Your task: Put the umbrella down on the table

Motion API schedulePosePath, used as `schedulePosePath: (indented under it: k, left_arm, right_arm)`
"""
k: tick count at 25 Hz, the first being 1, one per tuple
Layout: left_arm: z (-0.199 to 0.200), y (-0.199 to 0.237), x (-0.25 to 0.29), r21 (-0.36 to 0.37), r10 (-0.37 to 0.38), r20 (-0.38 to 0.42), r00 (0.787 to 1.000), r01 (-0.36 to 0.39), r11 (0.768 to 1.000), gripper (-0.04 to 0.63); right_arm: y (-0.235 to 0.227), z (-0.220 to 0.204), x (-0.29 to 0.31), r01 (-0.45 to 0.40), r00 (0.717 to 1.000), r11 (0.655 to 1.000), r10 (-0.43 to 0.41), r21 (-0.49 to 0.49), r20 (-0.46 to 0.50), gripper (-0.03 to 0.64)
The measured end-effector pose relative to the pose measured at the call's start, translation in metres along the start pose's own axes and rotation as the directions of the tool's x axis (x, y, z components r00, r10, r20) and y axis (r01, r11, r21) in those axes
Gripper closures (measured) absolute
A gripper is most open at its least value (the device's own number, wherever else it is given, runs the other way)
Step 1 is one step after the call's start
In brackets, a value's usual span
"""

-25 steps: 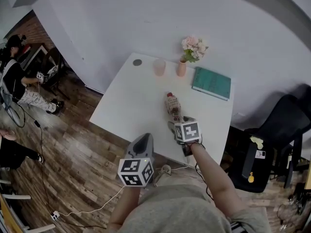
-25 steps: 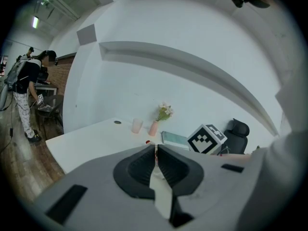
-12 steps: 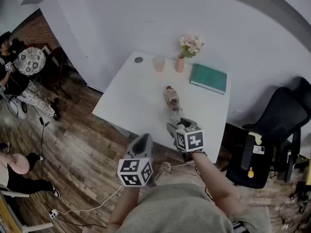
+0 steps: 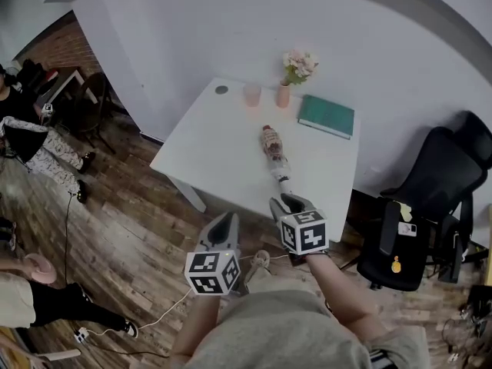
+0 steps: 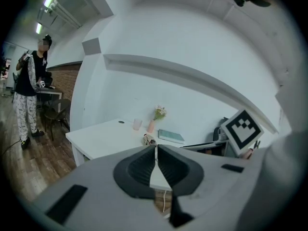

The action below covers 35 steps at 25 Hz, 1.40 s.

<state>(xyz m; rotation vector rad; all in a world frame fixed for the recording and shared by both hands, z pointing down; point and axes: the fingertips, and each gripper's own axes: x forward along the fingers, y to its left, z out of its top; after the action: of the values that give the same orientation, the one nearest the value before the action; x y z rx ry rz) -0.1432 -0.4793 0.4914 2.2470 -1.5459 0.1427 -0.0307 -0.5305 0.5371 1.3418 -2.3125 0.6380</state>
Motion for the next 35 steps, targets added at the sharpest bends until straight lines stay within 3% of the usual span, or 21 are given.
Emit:
schedulePosePath:
  k: [10,35]
  left_arm:
    - [-0.024,-0.007,-0.056,-0.002,0.016,0.019,1.0,-0.016,1.0,0.577]
    - [-0.074,-0.04,-0.144,-0.021,0.051,0.034,0.998,-0.051,0.999,0.577]
  right_arm:
    - [0.035,-0.021,-0.067,0.028,0.991,1.0,-0.027,-0.002,0.129,0.612]
    - [0.084,-0.086,-0.167,0.001,0.976,0.998,0.014,-0.069,0.217,0.614]
